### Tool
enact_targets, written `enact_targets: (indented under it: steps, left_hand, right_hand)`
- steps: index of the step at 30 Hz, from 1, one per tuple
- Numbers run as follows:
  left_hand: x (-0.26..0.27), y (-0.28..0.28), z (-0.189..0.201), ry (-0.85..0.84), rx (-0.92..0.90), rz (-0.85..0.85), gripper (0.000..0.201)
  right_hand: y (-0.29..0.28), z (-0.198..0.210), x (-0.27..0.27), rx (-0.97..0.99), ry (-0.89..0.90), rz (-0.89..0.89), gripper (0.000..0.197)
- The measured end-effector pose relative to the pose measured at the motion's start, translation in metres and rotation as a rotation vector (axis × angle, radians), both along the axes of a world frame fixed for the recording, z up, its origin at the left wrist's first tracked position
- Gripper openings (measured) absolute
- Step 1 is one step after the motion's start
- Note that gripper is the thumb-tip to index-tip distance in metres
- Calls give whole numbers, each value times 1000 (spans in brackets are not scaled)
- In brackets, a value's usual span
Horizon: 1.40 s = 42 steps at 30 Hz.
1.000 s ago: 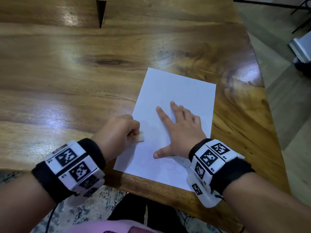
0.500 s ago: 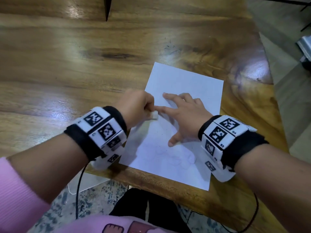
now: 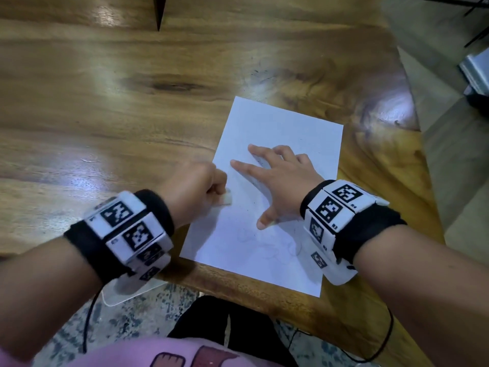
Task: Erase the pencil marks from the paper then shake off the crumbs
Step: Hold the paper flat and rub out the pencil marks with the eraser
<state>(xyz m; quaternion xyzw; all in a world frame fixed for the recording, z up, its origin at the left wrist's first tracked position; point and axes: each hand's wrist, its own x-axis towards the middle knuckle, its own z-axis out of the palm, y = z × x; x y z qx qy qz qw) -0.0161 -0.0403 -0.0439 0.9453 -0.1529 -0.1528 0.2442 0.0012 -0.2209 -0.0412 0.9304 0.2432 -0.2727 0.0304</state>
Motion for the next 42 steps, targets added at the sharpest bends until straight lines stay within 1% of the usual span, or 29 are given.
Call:
enact_targets:
  steps: [2,4,5,7,9,11,13,15,17,21,23,24,25,27,28,29,30,33,35,36,38,40,41,42]
  left_hand:
    - [-25,12,0,66,7,-77,17]
    - [-34,19,0,142,13,-96,15]
    - [-29,17,1,132,6,-71,13]
    - [-8,10,3,42,-10,22,13]
    - [7,3,2,-39,-17,74,14]
    - [-1,6,-1,-50,-25,76,18]
    - [-24,17,-5,3,-34,22,22]
    - [-41,27,-4,101,-37,-17,24]
    - [-39,29,-3,153,-31,-34,21]
    - [-3,1,-2,6,-65,2,17]
    - [3,-8,-7,-22,-63,29,15]
    - [-3,-7,-9,-32,-71,14,17]
    - [-14,-1,-11,-19,-81,-35,20]
    - [-39,9,-9,72,-78,-147,23]
    - [-45,12,-8,129,-63,-176,23]
    - [-43,12,-7,155,-47,-194,22]
    - [-34,7,-6,127,-41,-187,20]
    - [9,-19,-1,10,-34,-85,7]
    - [20,-29,-4,31,-17,-63,7]
    - [13,-26,-5,53,-7,-70,10]
    - [-15,-13,-6,90,-16,-157,17]
    - [-43,1,-5,164,-35,-234,18]
    - [-48,3,-5,186,-40,-246,18]
    - [-44,2,-6,165,-45,-246,16]
  right_hand:
    - [0,0,1,3,0,1,114]
    - [0,-1,1,3,0,2,114]
    - [1,-1,0,4,1,2,114]
    - [1,-2,1,10,-1,2,114]
    - [0,-2,0,13,-6,0,114]
    - [0,-1,0,11,-4,4,114]
    - [-1,-1,0,10,-3,6,114]
    - [0,-2,1,8,-5,8,114]
    - [0,-3,1,6,-12,13,114]
    - [0,-4,1,7,-21,14,115]
    - [0,-4,1,4,-12,10,115]
    - [0,-4,1,2,-9,11,115]
    - [0,-3,2,1,-10,13,115]
    - [-1,-3,2,-1,-13,19,115]
    - [-1,-4,1,-1,-13,20,115]
    - [-1,-4,1,0,-15,21,115]
    - [0,-4,1,-1,-18,22,114]
    - [1,-5,0,0,-24,14,110]
    - [1,-4,1,1,-21,14,107]
    - [1,-4,1,1,-19,17,110]
    - [-1,-4,1,3,-21,21,113]
    - [-2,-5,1,6,-22,21,114]
    - [-1,-5,1,8,-20,20,114]
    - [-1,-5,1,10,-17,19,114]
